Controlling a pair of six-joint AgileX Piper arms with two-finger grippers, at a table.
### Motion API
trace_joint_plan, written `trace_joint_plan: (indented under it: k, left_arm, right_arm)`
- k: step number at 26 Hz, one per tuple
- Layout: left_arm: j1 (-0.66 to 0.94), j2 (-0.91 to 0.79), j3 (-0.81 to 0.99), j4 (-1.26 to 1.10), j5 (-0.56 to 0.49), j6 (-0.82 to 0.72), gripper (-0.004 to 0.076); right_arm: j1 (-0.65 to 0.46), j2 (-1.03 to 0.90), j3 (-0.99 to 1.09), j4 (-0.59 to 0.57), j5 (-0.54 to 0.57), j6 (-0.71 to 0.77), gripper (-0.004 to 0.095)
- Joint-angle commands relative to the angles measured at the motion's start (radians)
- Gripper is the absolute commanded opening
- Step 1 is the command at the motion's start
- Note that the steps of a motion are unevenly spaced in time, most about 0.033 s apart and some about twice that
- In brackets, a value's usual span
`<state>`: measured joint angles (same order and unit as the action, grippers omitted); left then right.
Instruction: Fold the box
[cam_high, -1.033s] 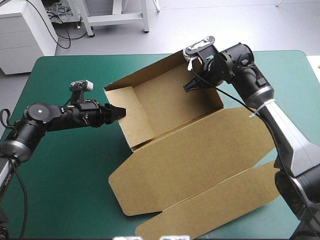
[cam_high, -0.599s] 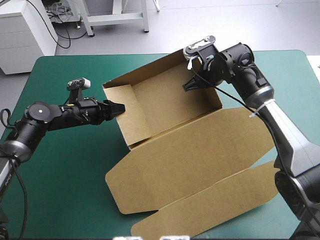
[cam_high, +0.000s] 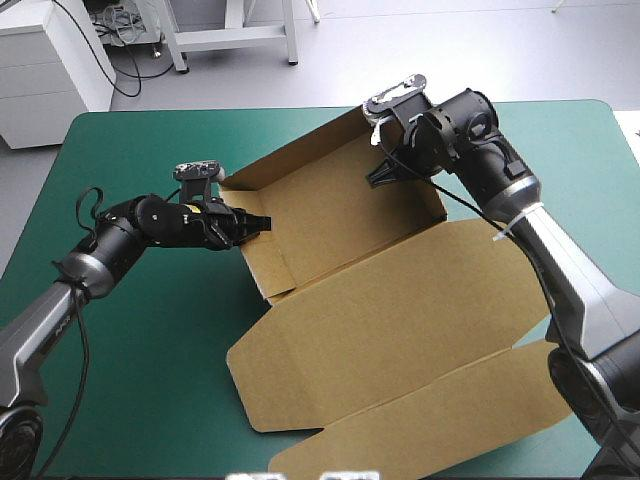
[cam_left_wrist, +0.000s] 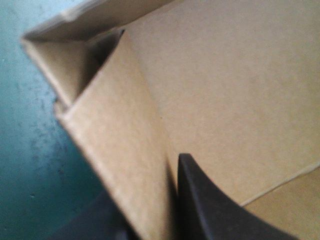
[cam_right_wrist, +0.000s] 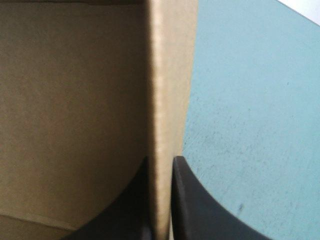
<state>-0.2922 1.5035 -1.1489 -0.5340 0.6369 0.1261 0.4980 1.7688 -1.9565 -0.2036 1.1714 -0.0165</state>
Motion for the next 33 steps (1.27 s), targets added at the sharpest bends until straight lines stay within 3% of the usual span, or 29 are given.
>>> trace_joint_plan:
  k: [1, 6, 9, 20, 28, 33]
  left_arm:
    - [-0.043, -0.020, -0.089, -0.016, 0.001, 0.014, -0.0008]
    - [-0.043, -0.003, -0.203, 0.168, 0.113, -0.112, -0.0008]
    - [-0.057, 0.052, -0.299, 0.322, 0.254, -0.189, -0.0008]
    - [-0.183, 0.198, -0.525, 0.635, 0.441, -0.339, -0.0008]
    - [-0.180, 0.327, -0.554, 0.623, 0.462, -0.339, -0.0008]
    - [-0.180, 0.392, -0.554, 0.620, 0.462, -0.339, -0.0008]
  right_arm:
    - [0.041, -0.059, -0.032, 0.156, -0.038, 0.048, -0.0016]
    - [0.020, -0.059, -0.032, 0.047, 0.080, 0.123, -0.0017]
    - [-0.022, -0.057, -0.032, 0.107, 0.080, 0.137, -0.0016]
    - [-0.056, 0.076, -0.032, 0.178, 0.080, 0.139, -0.0018]
    - [-0.074, 0.191, -0.032, 0.182, 0.080, 0.109, -0.0018]
    - [-0.132, 0.256, -0.032, 0.250, 0.080, 0.079, -0.0018]
